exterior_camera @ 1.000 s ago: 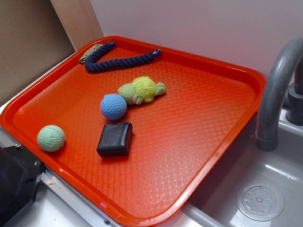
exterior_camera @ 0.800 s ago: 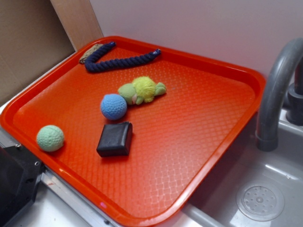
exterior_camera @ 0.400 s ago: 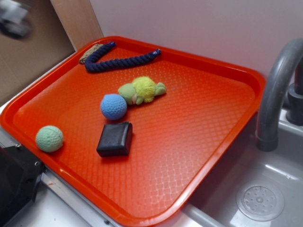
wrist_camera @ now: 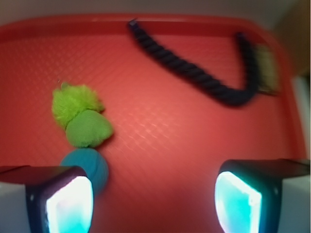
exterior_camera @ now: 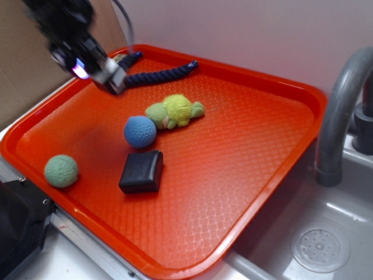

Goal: Grab the blue ball.

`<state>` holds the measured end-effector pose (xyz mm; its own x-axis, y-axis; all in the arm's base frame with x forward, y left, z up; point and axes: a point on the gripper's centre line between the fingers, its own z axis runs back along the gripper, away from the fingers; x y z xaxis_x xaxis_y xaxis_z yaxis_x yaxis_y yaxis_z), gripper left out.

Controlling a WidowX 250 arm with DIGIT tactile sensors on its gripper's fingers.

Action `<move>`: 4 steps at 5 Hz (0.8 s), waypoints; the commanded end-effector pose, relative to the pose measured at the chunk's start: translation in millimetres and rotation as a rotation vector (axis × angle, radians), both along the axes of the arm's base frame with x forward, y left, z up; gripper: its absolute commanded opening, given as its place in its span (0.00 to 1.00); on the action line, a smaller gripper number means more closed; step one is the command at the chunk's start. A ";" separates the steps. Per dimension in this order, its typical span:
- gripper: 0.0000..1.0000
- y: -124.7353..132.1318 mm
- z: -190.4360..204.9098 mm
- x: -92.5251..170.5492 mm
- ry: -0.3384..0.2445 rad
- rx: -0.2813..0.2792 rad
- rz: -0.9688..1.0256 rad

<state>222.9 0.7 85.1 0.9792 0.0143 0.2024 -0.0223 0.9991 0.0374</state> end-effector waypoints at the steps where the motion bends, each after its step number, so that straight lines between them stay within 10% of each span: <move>1: 1.00 -39.0 -28.2 -9.7 0.110 -0.194 0.022; 2: 1.00 -39.1 15.6 -25.6 0.076 -0.323 0.033; 4: 1.00 -44.8 43.2 -26.2 -0.040 -0.296 0.082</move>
